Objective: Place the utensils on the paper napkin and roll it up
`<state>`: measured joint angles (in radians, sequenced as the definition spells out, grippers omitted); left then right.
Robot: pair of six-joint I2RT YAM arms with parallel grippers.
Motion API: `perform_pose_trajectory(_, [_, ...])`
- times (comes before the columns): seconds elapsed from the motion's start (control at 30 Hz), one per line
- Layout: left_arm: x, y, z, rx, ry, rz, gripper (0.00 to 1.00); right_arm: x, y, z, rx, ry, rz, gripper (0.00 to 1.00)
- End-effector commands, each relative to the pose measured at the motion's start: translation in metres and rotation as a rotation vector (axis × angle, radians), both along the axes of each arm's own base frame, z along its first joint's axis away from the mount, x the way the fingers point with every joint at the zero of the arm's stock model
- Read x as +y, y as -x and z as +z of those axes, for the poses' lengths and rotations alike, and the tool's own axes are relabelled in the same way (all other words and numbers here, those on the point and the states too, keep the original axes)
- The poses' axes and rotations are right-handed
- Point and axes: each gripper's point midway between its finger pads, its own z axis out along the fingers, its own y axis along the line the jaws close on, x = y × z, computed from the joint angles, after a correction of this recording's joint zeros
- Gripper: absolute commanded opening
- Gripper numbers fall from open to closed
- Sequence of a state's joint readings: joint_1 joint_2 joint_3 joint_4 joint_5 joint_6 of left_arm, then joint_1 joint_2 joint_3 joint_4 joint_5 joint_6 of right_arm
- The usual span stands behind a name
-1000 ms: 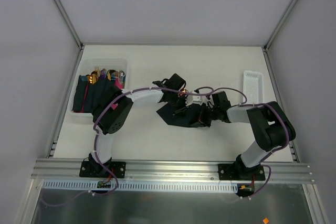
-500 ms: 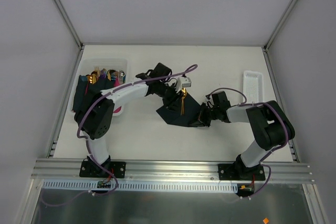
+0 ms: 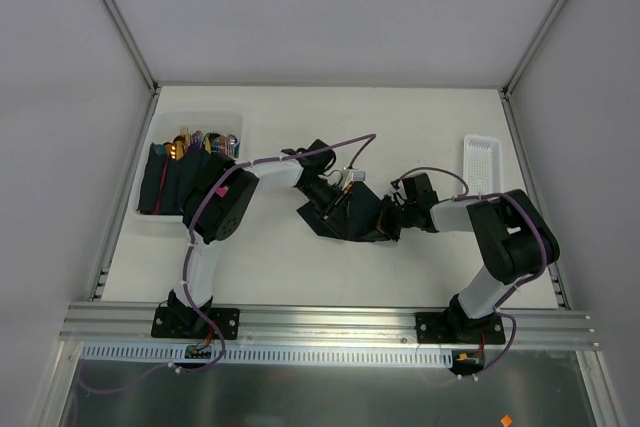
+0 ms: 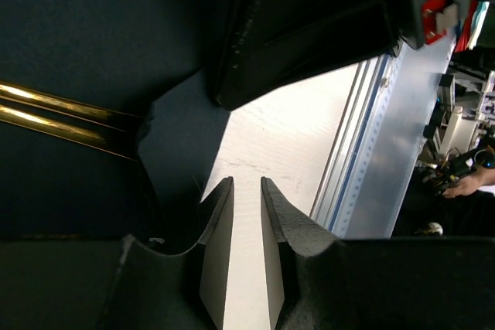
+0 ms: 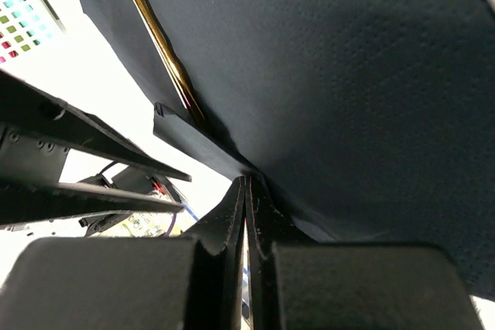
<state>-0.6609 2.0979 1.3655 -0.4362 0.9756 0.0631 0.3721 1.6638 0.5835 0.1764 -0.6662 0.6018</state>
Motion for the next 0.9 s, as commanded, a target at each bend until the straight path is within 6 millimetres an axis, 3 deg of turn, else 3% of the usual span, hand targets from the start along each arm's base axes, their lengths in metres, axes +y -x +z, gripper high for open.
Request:
perform_pose_trajectory(0.0, [-0.004, -0.008, 0.002, 0.033, -0.028, 0.04, 0.2, -0.01, 0.001, -0.021, 0.028, 0.096, -0.021, 0.0])
perform_pose_trajectory(0.13, [0.008, -0.017, -0.016, 0.098, -0.098, 0.125, 0.2, -0.01, 0.002, -0.022, 0.032, 0.102, -0.016, 0.0])
perform_pose_trajectory(0.3, [0.021, -0.03, -0.021, 0.129, -0.109, 0.192, 0.2, -0.011, 0.002, -0.023, 0.035, 0.106, -0.019, 0.0])
perform_pose_trajectory(0.63, [0.044, -0.031, -0.035, 0.169, -0.157, 0.26, 0.2, -0.013, 0.004, -0.026, 0.038, 0.114, -0.018, 0.0])
perform_pose_trajectory(0.73, [0.049, -0.035, -0.03, 0.164, -0.143, 0.272, 0.2, -0.013, 0.004, -0.026, 0.037, 0.113, -0.014, 0.0])
perform_pose_trajectory(0.87, [0.039, -0.04, 0.012, 0.095, 0.0, 0.236, 0.19, -0.012, 0.002, -0.023, 0.028, 0.105, -0.01, 0.0])
